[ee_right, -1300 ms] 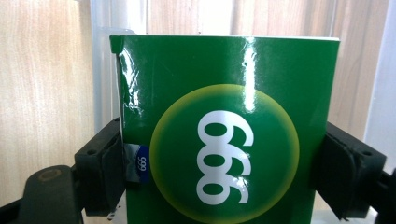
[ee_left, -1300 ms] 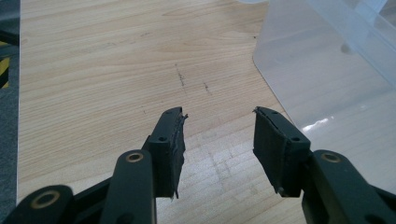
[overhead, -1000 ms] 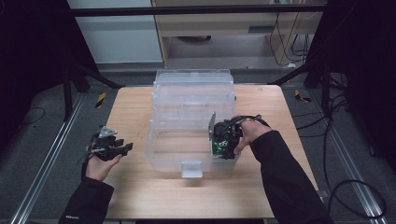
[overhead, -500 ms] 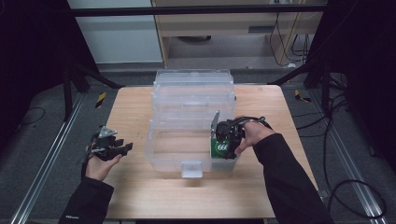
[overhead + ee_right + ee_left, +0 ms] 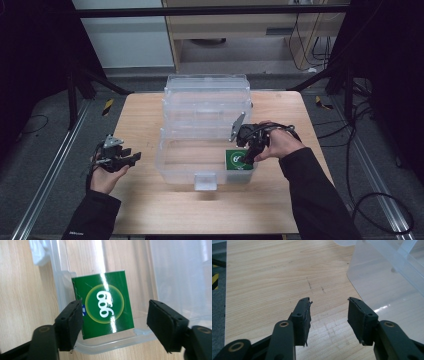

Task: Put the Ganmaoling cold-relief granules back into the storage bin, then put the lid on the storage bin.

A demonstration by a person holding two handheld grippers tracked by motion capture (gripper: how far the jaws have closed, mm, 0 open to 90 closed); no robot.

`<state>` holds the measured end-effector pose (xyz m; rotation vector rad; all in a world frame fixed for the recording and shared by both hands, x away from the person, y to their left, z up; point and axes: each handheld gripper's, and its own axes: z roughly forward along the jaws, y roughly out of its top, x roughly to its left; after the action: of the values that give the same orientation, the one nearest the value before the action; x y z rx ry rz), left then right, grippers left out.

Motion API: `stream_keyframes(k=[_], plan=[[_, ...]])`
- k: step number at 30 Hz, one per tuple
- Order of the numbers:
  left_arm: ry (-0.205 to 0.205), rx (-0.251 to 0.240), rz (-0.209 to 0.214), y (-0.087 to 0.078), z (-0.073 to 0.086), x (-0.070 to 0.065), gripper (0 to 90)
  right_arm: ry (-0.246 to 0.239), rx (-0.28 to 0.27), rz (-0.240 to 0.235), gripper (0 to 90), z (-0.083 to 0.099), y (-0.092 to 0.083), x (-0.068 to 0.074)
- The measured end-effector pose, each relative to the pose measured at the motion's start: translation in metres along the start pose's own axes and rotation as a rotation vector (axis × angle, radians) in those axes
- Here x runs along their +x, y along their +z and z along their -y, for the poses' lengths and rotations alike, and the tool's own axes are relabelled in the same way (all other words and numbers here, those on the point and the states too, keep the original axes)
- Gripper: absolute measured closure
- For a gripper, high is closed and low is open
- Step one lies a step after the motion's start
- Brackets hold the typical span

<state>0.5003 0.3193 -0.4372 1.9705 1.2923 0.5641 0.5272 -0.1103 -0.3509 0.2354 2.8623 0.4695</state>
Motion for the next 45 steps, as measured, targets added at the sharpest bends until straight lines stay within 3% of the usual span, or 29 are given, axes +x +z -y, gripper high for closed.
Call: stream_keyframes(k=[6,11,14,18,22,31,45], plan=[[0.000,-0.013,0.001,-0.002,0.000,-0.001,52.0,0.030,-0.037,0.001,35.8,-0.007,-0.010,0.009],[0.003,-0.024,0.001,-0.004,-0.002,-0.002,52.0,0.023,-0.050,-0.006,37.2,-0.014,-0.008,0.019],[0.004,-0.026,0.000,-0.005,-0.002,-0.002,52.0,0.073,-0.123,-0.044,39.9,-0.014,-0.006,0.025],[0.005,-0.025,-0.002,-0.005,-0.002,-0.001,52.0,0.045,-0.109,-0.027,40.0,-0.018,-0.002,0.031],[0.003,-0.035,0.001,-0.006,-0.003,-0.001,51.9,0.025,-0.121,-0.044,39.7,-0.023,0.005,0.035],[0.007,-0.052,0.003,-0.009,-0.005,-0.002,51.9,0.030,-0.131,-0.066,43.3,-0.032,0.015,0.041],[0.014,-0.063,-0.003,-0.011,-0.009,-0.005,51.8,0.005,-0.090,-0.123,48.9,-0.042,0.033,0.045]])
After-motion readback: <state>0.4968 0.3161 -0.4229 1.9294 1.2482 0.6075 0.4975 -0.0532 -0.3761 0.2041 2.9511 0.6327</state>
